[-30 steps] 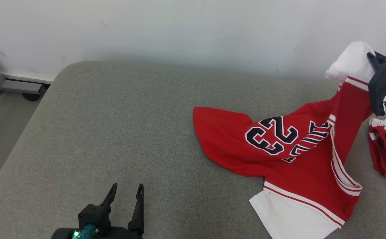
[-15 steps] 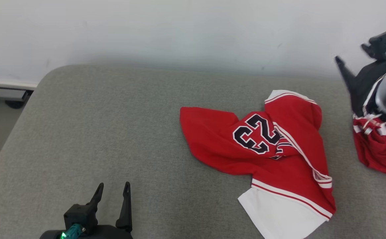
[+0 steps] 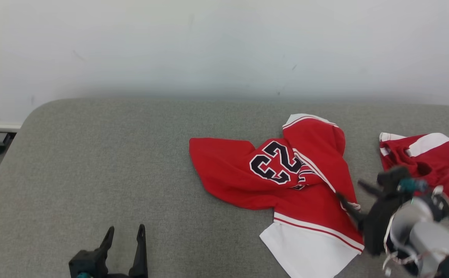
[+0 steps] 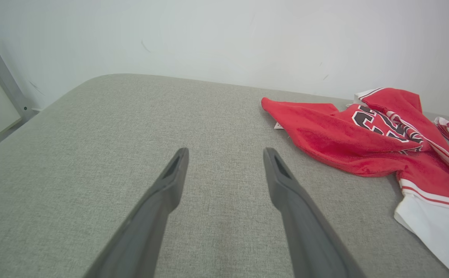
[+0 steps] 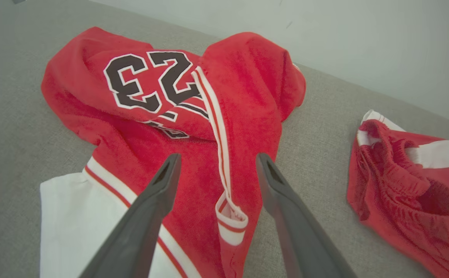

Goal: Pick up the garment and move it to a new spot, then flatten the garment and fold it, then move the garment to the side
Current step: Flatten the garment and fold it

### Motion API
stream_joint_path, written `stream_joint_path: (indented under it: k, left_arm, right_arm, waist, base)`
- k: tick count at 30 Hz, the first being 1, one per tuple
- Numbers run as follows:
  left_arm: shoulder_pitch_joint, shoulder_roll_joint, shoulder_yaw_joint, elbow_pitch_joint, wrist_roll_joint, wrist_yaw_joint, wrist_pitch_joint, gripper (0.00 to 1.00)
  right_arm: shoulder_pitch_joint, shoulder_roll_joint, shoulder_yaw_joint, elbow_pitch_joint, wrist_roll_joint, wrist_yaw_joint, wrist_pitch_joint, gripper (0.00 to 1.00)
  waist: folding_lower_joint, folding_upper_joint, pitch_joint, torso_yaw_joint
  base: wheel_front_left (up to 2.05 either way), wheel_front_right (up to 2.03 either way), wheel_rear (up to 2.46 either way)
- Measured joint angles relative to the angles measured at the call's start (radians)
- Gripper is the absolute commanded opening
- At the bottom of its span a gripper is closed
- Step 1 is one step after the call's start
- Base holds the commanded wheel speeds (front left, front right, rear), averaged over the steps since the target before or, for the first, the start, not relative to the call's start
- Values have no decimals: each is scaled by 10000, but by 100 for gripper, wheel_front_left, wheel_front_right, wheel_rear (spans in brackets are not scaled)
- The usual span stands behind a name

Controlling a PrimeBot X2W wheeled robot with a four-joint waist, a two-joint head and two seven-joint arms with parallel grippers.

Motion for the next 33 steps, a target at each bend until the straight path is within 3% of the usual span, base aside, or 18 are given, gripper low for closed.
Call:
stream_joint_path:
  k: [6, 18, 23, 33]
  left_arm:
    - [383, 13, 19, -36, 2, 0, 40, 100]
    - [352, 4, -247, -268, 82, -2, 249, 100]
    - [333, 4, -320, -288, 88, 0, 268, 100]
    - [110, -13, -399, -253, 86, 0, 341, 100]
  right_arm:
    - [1376, -123, 366, -1022, 117, -19, 407, 100]
    - [3186, -533, 1083, -3191, 217, -593, 1781, 100]
    - [3185, -993, 1446, -4004, -159, -865, 2445, 100]
    - [2835, -1256, 2372, -4650, -1260, -974, 3532, 100]
  waist:
    - [-1, -1, -234, -156]
    - [0, 0, -221, -111]
    - [0, -1, -58, 19]
    - [1, -1, 161, 301]
  base:
    - [0, 0, 0]
    - [0, 0, 0]
    - [0, 0, 0]
    - [0, 0, 0]
